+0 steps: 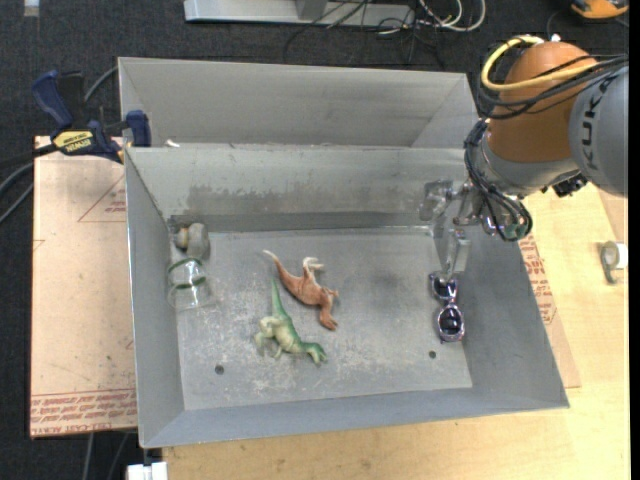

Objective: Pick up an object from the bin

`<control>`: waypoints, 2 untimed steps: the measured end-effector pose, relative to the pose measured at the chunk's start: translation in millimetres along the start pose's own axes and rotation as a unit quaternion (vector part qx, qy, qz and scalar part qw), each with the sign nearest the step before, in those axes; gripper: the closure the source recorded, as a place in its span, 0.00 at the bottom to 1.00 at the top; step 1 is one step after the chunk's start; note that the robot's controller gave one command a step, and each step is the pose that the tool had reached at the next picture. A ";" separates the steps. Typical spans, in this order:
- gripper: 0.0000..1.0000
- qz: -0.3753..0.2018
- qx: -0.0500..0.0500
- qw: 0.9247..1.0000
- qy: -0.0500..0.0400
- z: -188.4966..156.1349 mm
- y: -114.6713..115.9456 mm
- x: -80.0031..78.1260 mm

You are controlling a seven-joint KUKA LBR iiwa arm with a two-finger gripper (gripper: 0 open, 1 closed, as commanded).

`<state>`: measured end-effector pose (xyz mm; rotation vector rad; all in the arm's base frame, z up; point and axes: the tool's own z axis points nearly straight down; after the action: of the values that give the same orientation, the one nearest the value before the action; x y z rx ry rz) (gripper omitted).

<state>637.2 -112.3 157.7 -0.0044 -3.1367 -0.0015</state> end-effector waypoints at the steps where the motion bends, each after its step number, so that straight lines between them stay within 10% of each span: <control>1: 0.00 -0.001 0.000 1.000 -0.004 -5.4 0.6 -1.6; 2: 0.00 -0.010 0.000 1.000 0.002 63.3 -40.6 -1.7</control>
Offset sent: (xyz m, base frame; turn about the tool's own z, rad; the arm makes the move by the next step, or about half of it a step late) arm 0.0029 -0.0392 -0.0597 -0.0243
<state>638.5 -152.8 94.4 0.0258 -3.1328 -0.0022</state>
